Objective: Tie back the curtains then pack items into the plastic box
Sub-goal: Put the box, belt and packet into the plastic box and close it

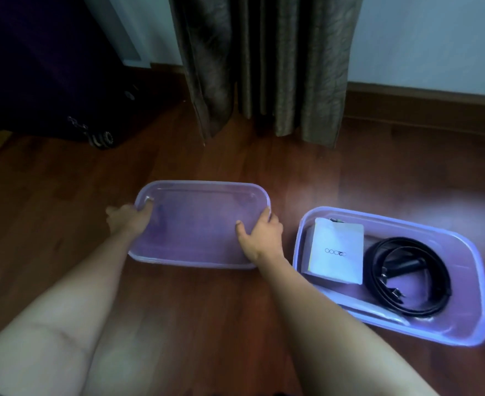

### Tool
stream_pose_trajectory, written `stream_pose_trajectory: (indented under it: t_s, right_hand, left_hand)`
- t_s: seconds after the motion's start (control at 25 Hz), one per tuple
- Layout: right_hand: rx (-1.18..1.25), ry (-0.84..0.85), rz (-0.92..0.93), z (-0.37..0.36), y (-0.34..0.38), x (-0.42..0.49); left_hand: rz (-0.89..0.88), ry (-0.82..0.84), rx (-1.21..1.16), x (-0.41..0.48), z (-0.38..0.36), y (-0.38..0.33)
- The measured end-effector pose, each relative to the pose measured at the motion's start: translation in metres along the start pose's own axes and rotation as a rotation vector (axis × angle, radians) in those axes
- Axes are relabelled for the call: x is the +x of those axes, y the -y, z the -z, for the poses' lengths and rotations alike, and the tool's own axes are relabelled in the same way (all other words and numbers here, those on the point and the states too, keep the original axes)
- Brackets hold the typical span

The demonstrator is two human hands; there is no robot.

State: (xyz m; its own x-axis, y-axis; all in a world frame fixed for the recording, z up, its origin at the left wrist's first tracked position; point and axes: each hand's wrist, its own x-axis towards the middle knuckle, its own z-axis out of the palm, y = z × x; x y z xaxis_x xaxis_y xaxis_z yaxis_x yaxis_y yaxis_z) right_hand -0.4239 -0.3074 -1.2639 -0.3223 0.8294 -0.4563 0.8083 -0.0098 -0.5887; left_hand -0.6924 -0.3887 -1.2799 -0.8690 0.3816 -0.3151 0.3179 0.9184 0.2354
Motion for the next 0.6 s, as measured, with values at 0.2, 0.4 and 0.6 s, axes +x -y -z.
stream_pose_trajectory:
  t_s: [0.2, 0.4, 0.6]
  right_hand:
    - [-0.037, -0.090, 0.012, 0.069, 0.001, -0.003]
    - [-0.071, -0.237, -0.033, 0.179, -0.071, -0.011]
    - [-0.033, -0.334, -0.178, 0.230, -0.190, -0.050]
  left_hand:
    - [-0.131, -0.002, -0.063, -0.042, 0.033, -0.051]
    - [-0.300, 0.139, -0.103, -0.126, 0.010, -0.134]
    - [-0.542, 0.254, -0.107, -0.215, -0.045, -0.182]
